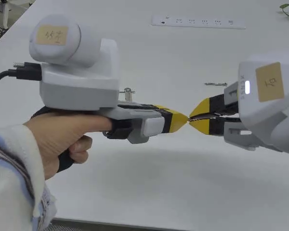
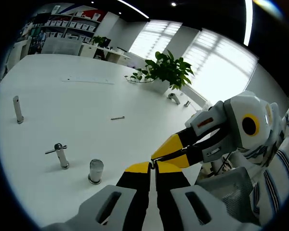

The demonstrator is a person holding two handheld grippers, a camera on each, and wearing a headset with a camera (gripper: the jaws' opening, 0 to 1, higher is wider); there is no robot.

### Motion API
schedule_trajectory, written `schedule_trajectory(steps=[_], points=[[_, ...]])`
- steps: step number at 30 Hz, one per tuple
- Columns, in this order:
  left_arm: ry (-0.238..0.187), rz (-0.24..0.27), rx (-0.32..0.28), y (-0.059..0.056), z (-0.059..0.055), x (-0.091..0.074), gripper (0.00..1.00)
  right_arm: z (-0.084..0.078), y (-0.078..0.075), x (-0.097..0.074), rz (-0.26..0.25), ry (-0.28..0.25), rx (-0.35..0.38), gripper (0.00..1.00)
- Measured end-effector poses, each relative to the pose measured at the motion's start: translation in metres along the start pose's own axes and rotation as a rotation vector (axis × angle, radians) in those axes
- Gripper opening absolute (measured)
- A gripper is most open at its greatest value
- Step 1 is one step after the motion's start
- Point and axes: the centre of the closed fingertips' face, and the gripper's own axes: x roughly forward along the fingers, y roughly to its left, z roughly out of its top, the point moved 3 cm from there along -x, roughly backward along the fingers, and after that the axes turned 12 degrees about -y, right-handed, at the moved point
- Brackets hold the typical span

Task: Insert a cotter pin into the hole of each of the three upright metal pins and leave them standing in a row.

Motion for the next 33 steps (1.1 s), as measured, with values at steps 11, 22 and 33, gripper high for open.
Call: schedule_trajectory(steps=[11, 22, 33], points=[[0.023, -0.011, 0.019, 0.0005, -0.001, -0.0015, 0.01, 0.0014, 0.001, -0.0001, 0.001, -0.005, 0.0, 0.03], [0.005, -0.001, 0.02, -0.0011, 0.0017, -0.0014, 0.0, 0.0028, 0.0, -0.0011, -0.014, -0.005, 0.006, 0.03], [0.023, 0.005, 0.026, -0.0032, 0.0012, -0.0018, 0.0, 0.004, 0.0006, -0.005, -0.012, -0.019, 0.016, 0.03]])
